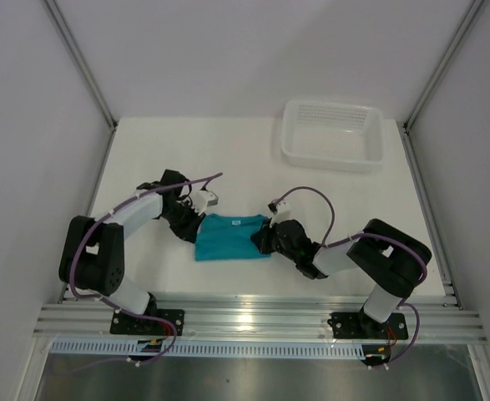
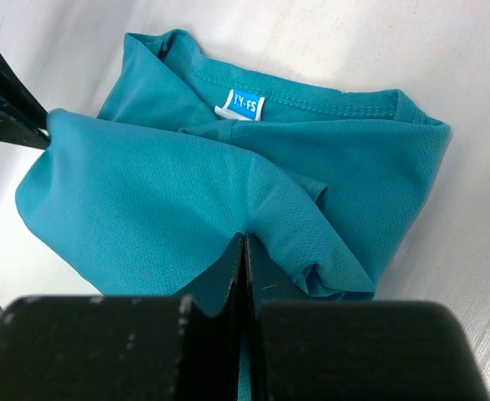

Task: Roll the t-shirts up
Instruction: Roll the tshirt

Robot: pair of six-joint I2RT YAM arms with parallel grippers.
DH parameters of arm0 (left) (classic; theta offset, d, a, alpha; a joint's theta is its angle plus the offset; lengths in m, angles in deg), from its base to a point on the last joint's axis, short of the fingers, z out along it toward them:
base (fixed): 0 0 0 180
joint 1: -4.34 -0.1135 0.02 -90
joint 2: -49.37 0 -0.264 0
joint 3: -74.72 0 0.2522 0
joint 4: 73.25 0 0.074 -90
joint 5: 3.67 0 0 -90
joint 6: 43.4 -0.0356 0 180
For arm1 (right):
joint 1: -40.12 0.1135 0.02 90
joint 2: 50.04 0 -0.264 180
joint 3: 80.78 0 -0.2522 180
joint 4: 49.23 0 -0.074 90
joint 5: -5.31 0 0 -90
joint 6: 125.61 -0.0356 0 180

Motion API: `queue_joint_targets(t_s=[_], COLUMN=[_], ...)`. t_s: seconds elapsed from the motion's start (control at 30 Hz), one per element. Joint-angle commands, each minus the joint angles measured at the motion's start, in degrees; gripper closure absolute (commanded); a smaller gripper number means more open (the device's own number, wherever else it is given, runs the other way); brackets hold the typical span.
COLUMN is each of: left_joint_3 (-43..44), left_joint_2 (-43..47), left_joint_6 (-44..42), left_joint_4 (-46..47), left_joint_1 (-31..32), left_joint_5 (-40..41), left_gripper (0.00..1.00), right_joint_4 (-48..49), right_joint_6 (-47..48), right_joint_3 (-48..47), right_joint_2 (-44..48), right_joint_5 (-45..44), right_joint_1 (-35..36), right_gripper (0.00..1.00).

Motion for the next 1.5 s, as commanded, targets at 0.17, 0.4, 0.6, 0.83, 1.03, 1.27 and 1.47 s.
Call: queue_joint_targets(t_s=[0.17,0.4,0.6,0.83,1.03,1.27,1.47], left_joint_3=[-6.3,-17.5,-23.4,-26.0,-30.1,-32.1,-31.5], left_joint_2=[20.6,36.8,36.5,32.1,30.3,28.7,28.4], left_joint_6=[-6.3,-14.6,-17.0,-18.4,-19.9,-18.9,-18.7], left_joint_4=[2.0,7.0,10.6,19.2,24.0,27.1,26.4], left_joint_1=[5.0,17.4,23.9,27.6,28.3,28.6,28.6], left_joint_5=[5.8,11.5,14.0,20.9,23.3,23.3,25.6], left_gripper=[0.7,0.38,0.18,0.14,0.18,0.54,0.99], right_joint_4=[-2.8,-4.8,-6.0,-6.3,-6.8,-7.1,-11.8], right_joint_6=[1.3,2.5,2.9,2.9,3.4,4.7,10.2], right_joint_3=[-1.7,-1.7,-2.4,-2.5,-2.8,-3.2,-5.1], right_joint_2=[1.9,3.3,2.9,3.1,2.9,3.0,5.7], right_joint_5=[-2.2,-2.7,-2.8,-2.9,-2.7,-1.7,0.9], right_joint_1=[0.5,0.9,1.0,1.1,1.1,1.1,1.9], right_gripper=[1.0,1.0,1.0,1.0,1.0,1.0,0.91])
